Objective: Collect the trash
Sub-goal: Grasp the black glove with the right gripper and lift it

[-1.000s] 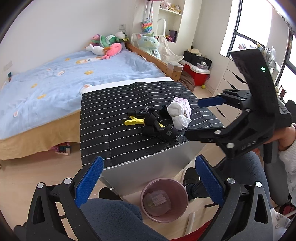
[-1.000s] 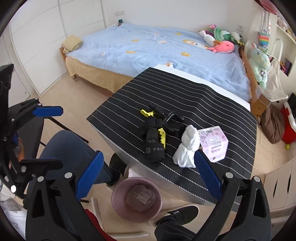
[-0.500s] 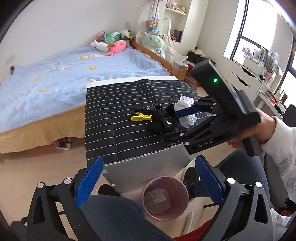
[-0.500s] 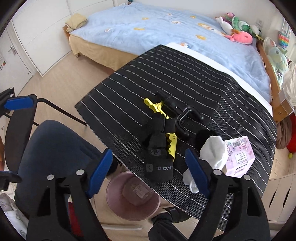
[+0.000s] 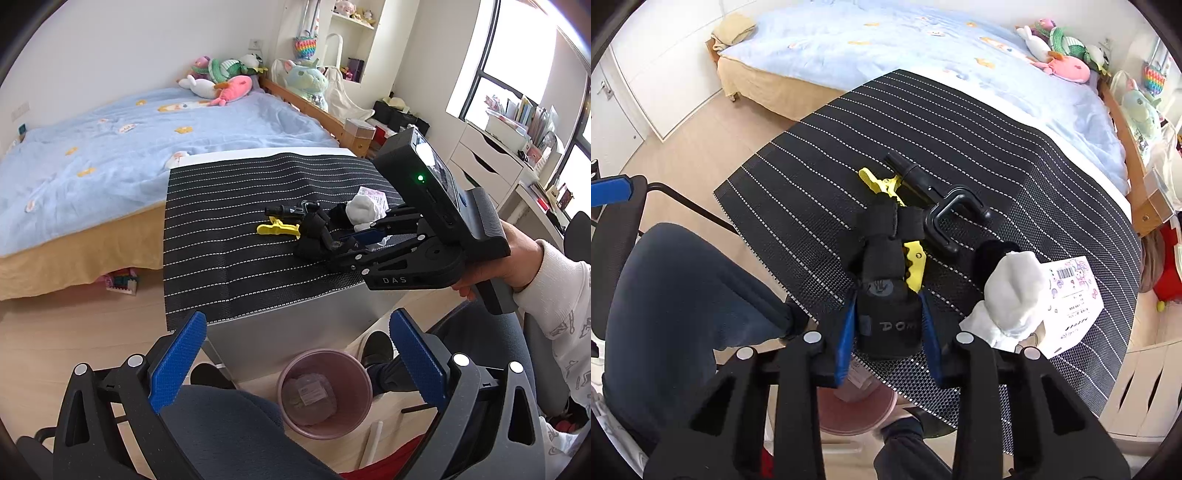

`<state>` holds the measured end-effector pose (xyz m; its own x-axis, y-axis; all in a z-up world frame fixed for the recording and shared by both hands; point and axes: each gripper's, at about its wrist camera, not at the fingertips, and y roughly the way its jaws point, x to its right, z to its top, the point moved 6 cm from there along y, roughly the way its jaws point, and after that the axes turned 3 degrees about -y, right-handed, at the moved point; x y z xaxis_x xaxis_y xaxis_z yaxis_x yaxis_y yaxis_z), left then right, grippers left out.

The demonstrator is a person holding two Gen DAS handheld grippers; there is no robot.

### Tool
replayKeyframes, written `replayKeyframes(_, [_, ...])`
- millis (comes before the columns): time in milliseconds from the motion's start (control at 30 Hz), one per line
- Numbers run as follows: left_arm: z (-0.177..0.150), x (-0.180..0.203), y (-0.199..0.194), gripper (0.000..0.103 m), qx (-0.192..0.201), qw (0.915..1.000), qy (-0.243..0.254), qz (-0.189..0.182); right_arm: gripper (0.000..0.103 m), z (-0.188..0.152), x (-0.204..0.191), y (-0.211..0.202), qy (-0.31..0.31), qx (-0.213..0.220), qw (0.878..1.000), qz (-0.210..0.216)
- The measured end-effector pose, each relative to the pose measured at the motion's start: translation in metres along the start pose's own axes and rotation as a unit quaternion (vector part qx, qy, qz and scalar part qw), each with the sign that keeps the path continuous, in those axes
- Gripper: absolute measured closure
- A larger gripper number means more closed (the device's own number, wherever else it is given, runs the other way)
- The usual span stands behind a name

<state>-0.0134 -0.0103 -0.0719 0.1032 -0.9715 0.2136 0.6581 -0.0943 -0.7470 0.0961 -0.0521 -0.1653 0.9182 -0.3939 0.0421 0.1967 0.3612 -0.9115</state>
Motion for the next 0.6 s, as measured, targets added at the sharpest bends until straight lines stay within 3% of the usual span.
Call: replayKeyframes(600, [0.01, 0.015, 0.007, 0.008, 0.002, 0.9998, 0.018, -0.005, 0.078, 0.004, 0.019, -0.057, 0.06, 0.084, 0.995, 0.01])
